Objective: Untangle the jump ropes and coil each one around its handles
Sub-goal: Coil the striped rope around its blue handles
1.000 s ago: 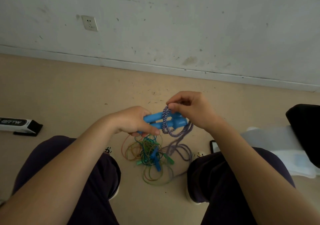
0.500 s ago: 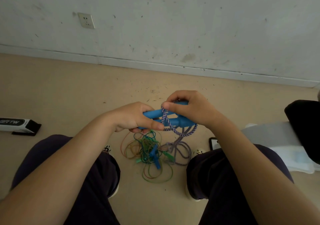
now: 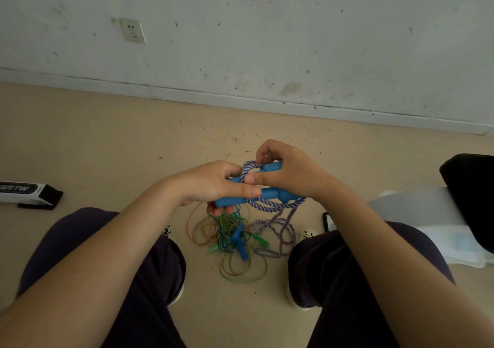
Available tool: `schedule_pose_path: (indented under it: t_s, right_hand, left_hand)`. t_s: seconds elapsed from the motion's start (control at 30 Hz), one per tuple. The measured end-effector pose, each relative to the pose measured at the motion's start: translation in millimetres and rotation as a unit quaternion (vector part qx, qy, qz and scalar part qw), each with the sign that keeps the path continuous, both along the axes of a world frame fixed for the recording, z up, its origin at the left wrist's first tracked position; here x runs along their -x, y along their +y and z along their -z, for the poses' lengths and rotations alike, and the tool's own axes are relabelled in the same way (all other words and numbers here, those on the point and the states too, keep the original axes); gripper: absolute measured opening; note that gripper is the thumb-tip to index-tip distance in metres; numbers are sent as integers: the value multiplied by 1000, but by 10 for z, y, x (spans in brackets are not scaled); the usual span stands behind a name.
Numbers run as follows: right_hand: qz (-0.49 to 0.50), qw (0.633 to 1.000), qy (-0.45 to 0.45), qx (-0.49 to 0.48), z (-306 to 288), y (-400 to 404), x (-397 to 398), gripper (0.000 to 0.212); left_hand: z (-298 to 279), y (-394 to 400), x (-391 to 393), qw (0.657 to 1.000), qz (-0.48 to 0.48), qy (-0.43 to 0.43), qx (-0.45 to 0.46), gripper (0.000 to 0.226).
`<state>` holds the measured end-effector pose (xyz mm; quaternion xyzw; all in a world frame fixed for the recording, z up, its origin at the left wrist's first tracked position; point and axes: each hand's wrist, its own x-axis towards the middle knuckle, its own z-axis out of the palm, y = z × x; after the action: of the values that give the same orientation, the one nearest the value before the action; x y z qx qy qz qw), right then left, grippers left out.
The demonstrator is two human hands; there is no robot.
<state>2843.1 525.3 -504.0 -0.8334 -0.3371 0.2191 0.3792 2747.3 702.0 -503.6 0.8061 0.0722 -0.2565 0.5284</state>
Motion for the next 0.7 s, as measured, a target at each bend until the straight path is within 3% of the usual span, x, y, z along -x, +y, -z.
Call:
schedule_pose_path:
  t_s: [0.17, 0.37, 0.53, 0.7]
  right_hand:
    - [38, 988, 111, -100, -91, -18, -45, 31]
    - [45, 943, 267, -193, -134, -53, -53, 36]
    - [49, 958, 228, -168, -37, 17, 36, 35]
    - [50, 969, 201, -134, 4, 49, 66, 29]
  left_hand:
    - [15, 67, 8, 997, -3, -20, 80, 25]
    - [-29, 49, -30, 971, -140, -87, 172, 8]
    - [11, 60, -89, 952, -216, -122, 181, 14]
    - [43, 57, -90, 950, -209, -140, 185, 33]
